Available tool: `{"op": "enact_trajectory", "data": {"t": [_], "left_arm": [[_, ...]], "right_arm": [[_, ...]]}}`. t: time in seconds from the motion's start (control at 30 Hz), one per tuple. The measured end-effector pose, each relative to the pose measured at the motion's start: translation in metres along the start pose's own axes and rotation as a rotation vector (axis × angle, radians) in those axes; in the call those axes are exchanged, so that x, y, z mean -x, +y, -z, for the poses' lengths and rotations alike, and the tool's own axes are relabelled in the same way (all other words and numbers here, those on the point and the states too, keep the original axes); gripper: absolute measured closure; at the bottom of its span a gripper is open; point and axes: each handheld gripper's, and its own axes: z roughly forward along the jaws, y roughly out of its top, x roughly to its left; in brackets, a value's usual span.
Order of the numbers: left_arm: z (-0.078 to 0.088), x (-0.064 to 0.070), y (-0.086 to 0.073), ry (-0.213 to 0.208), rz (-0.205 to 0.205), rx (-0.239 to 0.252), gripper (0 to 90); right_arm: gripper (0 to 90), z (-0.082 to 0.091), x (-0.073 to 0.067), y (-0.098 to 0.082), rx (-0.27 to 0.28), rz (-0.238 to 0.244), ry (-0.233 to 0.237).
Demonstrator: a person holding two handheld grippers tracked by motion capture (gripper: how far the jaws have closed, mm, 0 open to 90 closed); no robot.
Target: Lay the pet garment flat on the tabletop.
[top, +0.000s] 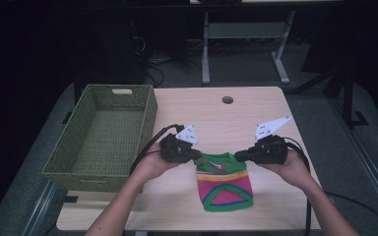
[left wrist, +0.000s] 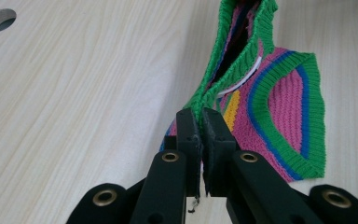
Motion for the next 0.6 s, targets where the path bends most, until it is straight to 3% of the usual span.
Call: {"op": "enact_trajectory", "data": {"t": [0.33,0.6], "left_arm": [[-0.005,-0.010,0.005,0.004,0.004,-0.018,86.8],[-0.010,-0.020,0.004,0.012,0.042,-0.013,86.8]], "right_arm": [[86.5,0.000,0.011,0.003,-0.002,-0.016,-0.017],[86.6,-0.004,0.017,0.007,-0.012,-0.021,-0.020]]}}
